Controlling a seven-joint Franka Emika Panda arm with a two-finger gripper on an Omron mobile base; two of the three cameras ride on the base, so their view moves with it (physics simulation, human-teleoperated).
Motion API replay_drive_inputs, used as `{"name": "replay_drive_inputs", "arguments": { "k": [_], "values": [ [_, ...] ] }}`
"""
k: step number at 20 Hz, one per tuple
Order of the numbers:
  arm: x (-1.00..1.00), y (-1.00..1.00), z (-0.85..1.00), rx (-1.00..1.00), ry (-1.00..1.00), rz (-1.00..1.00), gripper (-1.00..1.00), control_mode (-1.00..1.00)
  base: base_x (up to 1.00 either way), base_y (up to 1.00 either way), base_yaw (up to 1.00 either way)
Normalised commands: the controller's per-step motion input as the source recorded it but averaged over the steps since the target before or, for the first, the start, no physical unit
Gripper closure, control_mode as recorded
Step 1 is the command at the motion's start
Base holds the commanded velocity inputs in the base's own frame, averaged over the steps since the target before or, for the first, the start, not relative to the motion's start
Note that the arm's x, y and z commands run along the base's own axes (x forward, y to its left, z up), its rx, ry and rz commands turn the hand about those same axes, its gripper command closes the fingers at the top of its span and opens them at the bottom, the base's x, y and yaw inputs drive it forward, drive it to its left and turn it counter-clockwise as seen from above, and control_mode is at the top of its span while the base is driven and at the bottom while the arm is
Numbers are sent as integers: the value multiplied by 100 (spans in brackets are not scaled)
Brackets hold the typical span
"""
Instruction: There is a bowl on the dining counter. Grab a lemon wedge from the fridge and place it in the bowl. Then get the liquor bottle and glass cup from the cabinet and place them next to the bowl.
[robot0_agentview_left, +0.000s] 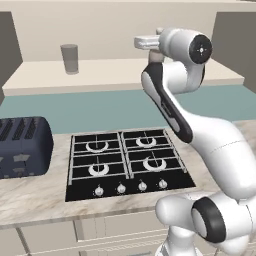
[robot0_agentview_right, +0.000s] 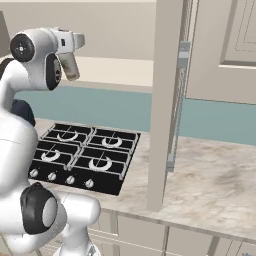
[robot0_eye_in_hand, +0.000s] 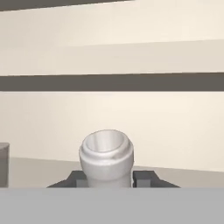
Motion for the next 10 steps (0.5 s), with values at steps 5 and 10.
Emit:
{"name": "replay_drive_inputs", "arguments": {
  "k": [5, 10],
  "values": [
    [-95, -10, 45, 0, -6, -1, 100, -100, 0, 0, 0],
    [-84, -1, 13, 0, -2, 0, 100, -100, 0, 0, 0]
  ]
}}
